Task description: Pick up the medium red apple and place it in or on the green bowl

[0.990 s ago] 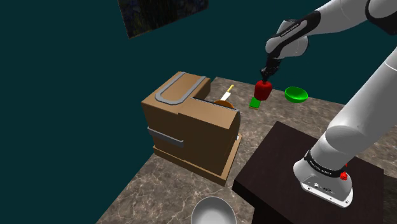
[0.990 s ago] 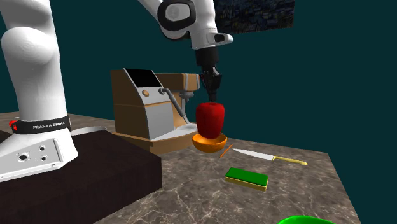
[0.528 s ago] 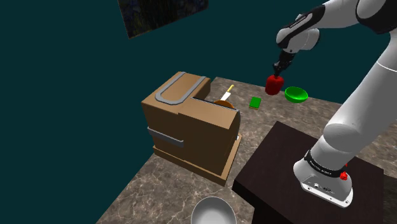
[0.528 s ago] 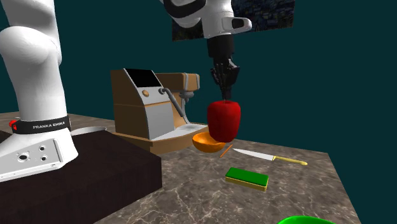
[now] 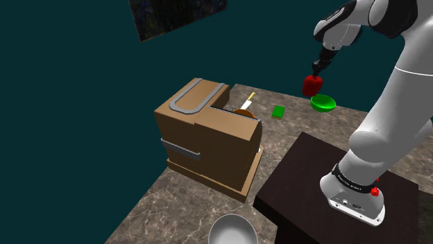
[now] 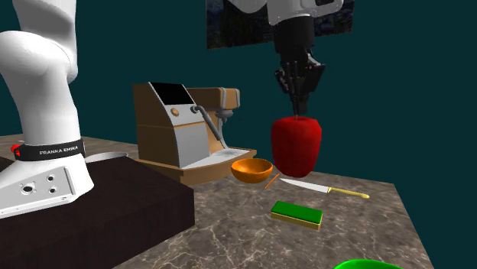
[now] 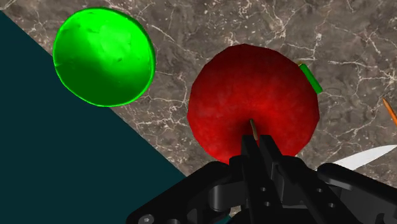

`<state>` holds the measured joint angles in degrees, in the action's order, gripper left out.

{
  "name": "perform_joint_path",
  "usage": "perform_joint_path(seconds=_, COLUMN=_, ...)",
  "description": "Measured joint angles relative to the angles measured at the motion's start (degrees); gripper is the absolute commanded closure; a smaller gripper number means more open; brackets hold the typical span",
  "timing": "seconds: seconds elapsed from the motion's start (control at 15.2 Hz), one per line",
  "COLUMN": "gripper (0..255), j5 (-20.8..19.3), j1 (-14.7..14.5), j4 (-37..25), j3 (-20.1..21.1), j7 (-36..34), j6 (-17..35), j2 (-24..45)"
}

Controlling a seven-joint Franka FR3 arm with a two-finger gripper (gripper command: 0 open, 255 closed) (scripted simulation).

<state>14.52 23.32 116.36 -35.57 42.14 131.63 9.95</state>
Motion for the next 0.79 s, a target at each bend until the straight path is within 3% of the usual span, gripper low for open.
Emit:
perform_joint_path(seconds=0.53, gripper=255, j5=7.6, j1=10.4, j4=-17.1, j3=-0.6, j7=11.2, j6=-9.5, j2=11.4)
perform_joint_path(seconds=0.79, gripper=255, j5=10.9, j1=16.9, j4=-28.7, j3=0.0, j7=14.7, j6=-15.6, j2=18.3)
